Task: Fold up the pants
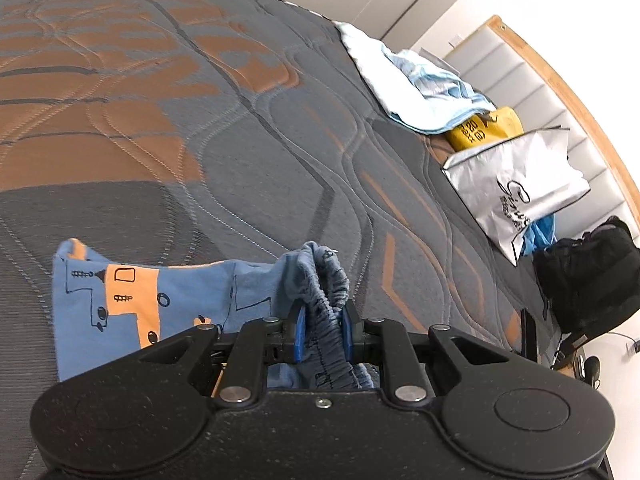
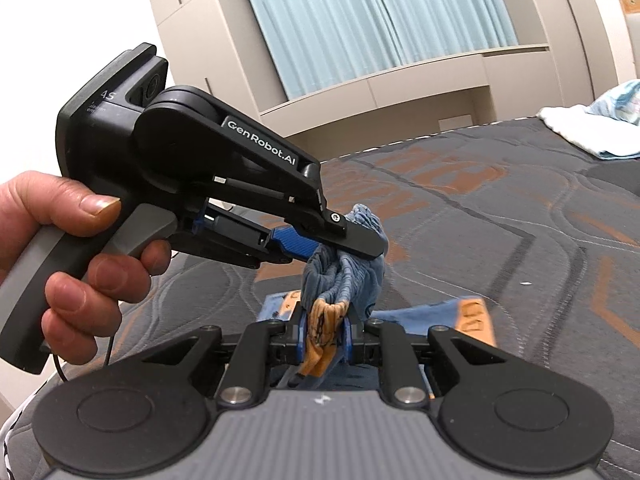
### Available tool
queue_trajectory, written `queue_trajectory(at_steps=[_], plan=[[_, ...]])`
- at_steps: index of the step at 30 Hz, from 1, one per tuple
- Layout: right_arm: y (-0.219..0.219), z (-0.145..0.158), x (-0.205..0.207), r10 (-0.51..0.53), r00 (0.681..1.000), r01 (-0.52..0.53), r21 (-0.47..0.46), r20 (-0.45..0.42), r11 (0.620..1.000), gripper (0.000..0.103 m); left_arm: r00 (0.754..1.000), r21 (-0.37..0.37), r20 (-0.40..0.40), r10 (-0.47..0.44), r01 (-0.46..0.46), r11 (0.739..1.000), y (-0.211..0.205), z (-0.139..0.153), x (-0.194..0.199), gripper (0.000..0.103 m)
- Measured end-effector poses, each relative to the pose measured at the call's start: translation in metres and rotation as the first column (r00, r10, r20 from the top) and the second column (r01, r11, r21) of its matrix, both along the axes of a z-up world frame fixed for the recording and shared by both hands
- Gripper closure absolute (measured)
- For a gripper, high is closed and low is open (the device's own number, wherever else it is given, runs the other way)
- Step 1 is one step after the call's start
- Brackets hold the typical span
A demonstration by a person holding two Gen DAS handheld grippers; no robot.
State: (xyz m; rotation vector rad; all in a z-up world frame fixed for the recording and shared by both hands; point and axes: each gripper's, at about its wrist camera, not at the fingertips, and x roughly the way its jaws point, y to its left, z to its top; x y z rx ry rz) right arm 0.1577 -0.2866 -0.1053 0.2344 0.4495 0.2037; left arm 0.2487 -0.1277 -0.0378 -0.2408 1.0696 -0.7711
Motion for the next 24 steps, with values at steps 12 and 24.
queue_trajectory(at_steps=[12,24], plan=[[-0.042,-0.02,-0.015,-0.075,0.993,0.082,0.078,-0.086,0.994,0.084,0.998,0.03,-0.052,-0.036,0.038,0.999,-0.054,-0.041,0.001,0.081],[-0.061,-0.006,-0.04,-0.134,0.989,0.133,-0.02,-0.066,0.991,0.044,0.993,-0.05,0.06,0.106,-0.103,0.993,0.013,-0.033,-0.016,0.029]])
